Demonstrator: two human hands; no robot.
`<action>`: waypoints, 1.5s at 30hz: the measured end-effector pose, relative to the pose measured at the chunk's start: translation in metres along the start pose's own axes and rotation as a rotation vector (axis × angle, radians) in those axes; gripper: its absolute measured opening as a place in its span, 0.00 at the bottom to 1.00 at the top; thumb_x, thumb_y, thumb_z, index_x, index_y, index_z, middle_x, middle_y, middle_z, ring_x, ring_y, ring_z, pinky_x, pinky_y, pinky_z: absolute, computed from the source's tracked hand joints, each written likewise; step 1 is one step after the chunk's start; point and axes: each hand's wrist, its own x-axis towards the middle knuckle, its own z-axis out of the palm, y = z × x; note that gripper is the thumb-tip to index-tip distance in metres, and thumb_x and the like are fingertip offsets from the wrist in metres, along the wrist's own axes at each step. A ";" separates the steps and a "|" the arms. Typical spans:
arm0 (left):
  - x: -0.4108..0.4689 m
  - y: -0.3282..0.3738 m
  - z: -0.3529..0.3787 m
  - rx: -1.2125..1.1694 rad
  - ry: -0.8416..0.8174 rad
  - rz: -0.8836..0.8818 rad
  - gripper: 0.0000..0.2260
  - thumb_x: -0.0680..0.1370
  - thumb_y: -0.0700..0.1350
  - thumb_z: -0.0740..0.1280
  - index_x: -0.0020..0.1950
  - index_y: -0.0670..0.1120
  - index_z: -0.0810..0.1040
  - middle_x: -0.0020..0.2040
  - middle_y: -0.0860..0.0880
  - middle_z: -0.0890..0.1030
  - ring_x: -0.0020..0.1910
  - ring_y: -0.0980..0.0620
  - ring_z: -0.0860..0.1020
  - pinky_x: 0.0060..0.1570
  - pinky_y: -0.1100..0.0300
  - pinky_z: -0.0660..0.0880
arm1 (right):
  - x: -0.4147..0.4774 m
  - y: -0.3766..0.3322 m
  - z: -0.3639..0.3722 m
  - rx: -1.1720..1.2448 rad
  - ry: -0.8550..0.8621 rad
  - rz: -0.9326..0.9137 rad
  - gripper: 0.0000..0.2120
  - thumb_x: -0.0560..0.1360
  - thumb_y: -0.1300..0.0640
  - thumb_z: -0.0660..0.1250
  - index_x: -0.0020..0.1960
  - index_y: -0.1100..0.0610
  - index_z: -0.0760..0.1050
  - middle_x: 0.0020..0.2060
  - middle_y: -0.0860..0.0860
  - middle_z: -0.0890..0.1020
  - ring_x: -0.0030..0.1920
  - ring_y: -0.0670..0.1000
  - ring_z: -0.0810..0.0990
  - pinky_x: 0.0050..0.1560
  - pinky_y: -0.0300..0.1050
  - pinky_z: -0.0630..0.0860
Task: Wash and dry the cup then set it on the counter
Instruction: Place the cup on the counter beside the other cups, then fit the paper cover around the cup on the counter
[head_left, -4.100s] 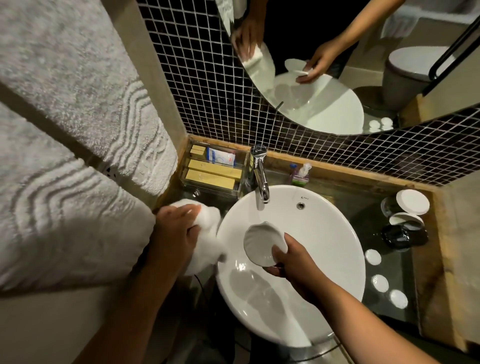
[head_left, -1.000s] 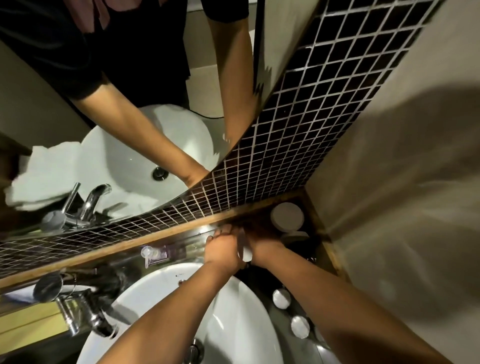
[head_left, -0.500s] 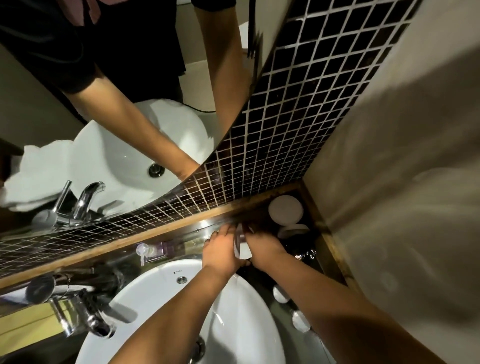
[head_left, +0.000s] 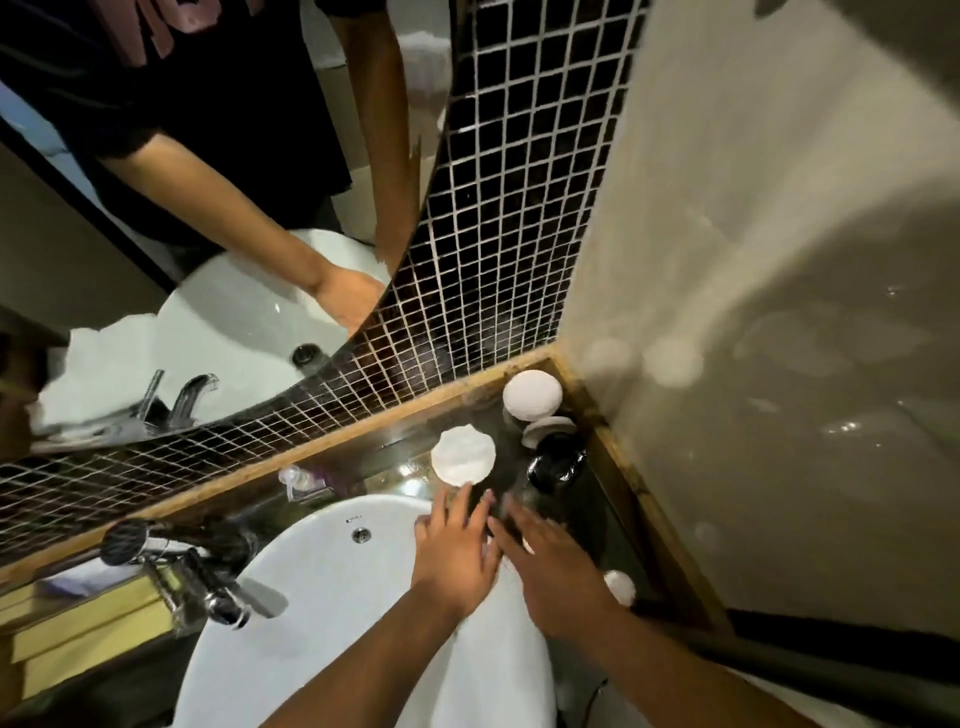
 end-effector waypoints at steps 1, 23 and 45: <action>-0.004 0.008 0.002 0.009 -0.021 0.014 0.27 0.82 0.59 0.49 0.80 0.56 0.51 0.81 0.48 0.51 0.79 0.41 0.47 0.74 0.42 0.50 | -0.012 0.002 0.001 0.029 0.004 0.038 0.45 0.71 0.52 0.73 0.81 0.49 0.52 0.80 0.55 0.56 0.78 0.57 0.59 0.73 0.52 0.54; 0.031 0.068 0.045 0.130 -0.185 0.186 0.20 0.77 0.49 0.64 0.69 0.51 0.71 0.66 0.46 0.69 0.61 0.41 0.70 0.51 0.48 0.77 | -0.049 0.045 0.055 0.078 -0.010 0.243 0.30 0.66 0.57 0.78 0.68 0.56 0.77 0.58 0.53 0.84 0.61 0.62 0.79 0.61 0.61 0.77; 0.103 -0.030 -0.025 -0.306 0.133 -0.120 0.22 0.69 0.51 0.73 0.62 0.50 0.77 0.58 0.47 0.75 0.55 0.43 0.77 0.56 0.51 0.76 | 0.023 0.033 0.041 0.183 0.332 -0.025 0.19 0.74 0.61 0.71 0.65 0.59 0.77 0.61 0.55 0.80 0.60 0.57 0.77 0.64 0.52 0.75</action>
